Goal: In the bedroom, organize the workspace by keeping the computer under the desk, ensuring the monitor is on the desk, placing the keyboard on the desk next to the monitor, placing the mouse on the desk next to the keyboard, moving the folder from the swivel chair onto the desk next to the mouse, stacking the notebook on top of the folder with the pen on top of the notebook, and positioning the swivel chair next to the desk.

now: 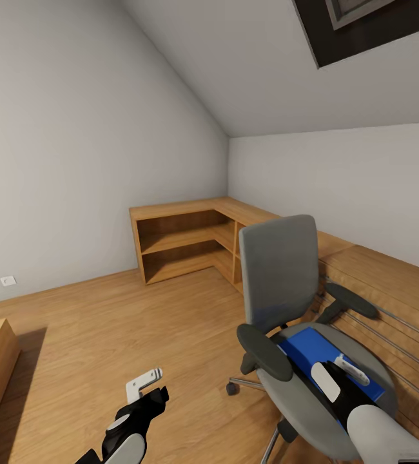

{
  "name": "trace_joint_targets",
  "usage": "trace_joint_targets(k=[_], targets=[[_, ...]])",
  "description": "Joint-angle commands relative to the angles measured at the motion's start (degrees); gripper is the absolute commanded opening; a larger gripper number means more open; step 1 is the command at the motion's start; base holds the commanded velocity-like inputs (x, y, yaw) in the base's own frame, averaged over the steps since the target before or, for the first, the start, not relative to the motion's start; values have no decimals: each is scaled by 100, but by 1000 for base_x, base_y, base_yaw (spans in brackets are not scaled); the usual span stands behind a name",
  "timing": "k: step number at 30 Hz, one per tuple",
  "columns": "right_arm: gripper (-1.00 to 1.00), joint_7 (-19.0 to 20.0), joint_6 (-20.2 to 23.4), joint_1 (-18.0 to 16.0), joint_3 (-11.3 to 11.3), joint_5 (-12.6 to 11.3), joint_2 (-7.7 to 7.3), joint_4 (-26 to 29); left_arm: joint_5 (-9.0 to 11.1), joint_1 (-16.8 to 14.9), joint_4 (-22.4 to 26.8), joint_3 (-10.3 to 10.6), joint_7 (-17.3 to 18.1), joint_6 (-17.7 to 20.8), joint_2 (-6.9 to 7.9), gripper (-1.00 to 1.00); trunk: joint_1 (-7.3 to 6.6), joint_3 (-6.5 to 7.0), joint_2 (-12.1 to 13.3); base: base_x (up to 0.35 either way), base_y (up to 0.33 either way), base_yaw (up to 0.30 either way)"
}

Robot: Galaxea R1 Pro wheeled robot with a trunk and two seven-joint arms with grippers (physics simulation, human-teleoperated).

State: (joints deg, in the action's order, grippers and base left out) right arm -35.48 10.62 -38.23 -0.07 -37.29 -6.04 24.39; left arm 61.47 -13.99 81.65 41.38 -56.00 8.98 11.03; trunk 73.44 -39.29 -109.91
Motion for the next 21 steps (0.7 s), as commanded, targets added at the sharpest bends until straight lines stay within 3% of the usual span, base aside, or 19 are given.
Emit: trace_joint_targets(k=[1,10,21], targets=[[-100,-23,45,-1,-1,-6,-1,13,8,-7,8,10,-34,33,4,100,-1,-6,-3,0,0,0],[-100,-20,45,-1,-1,-6,-2,13,5,-7,8,12,-34,33,4,100,-1,-6,-3,0,0,0],[-100,-20,45,-1,-1,2,-3,19,-3,-7,9,18,-34,33,9,100,-242,191,438,0,0,0]])
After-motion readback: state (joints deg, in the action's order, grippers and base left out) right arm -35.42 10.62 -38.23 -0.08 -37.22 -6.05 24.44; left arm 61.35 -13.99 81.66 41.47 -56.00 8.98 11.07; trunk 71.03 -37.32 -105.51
